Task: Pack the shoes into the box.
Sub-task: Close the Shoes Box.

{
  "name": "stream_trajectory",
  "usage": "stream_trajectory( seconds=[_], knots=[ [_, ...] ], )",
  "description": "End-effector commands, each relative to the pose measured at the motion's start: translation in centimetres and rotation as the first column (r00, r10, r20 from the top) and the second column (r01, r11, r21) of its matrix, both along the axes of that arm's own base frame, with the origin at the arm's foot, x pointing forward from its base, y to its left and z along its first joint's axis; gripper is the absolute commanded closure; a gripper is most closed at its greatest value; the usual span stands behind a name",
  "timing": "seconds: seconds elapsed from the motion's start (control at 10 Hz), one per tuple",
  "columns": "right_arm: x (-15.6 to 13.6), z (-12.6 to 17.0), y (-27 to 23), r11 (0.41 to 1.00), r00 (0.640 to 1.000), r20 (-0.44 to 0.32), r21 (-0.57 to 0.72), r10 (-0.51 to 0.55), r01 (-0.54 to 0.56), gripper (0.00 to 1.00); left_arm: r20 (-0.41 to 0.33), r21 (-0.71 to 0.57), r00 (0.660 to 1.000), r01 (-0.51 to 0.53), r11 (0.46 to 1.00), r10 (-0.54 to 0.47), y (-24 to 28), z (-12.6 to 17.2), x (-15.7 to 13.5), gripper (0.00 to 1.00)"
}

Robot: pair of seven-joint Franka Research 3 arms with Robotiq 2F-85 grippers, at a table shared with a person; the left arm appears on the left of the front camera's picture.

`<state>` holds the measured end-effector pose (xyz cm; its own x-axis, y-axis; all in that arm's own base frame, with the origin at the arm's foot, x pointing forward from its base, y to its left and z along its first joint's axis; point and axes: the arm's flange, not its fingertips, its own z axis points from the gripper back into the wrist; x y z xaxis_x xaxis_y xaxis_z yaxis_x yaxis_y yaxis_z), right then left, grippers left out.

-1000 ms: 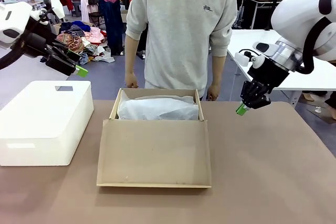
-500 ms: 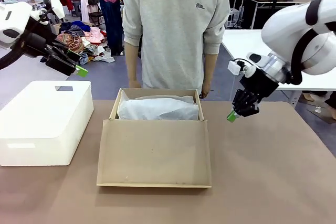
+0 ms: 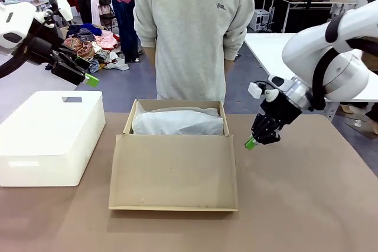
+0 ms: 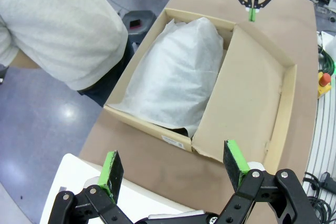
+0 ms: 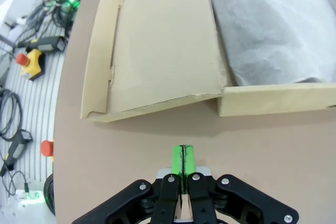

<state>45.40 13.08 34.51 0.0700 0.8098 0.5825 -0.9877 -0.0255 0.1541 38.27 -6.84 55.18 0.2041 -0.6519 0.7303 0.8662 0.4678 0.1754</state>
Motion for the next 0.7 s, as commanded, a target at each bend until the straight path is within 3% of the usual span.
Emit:
stream_trajectory(
  seconds=[0.0,0.2,0.6],
  knots=[
    [0.2,-1.5,0.6,0.996,0.996,-0.002,0.029,0.088,-0.088,1.0,0.007,-0.012,1.0,0.018,1.0,-0.018,0.2,0.0,0.2,0.0],
    [0.3,-2.6,1.6,0.99,0.99,-0.03,0.023,0.14,-0.14,1.0,0.007,-0.012,1.0,0.018,1.0,-0.018,0.2,0.0,0.2,0.0],
    [-0.5,-2.5,1.5,0.995,0.995,-0.036,0.011,0.096,-0.096,1.0,0.007,-0.012,1.0,0.018,1.0,-0.018,0.2,0.0,0.2,0.0]
  ],
)
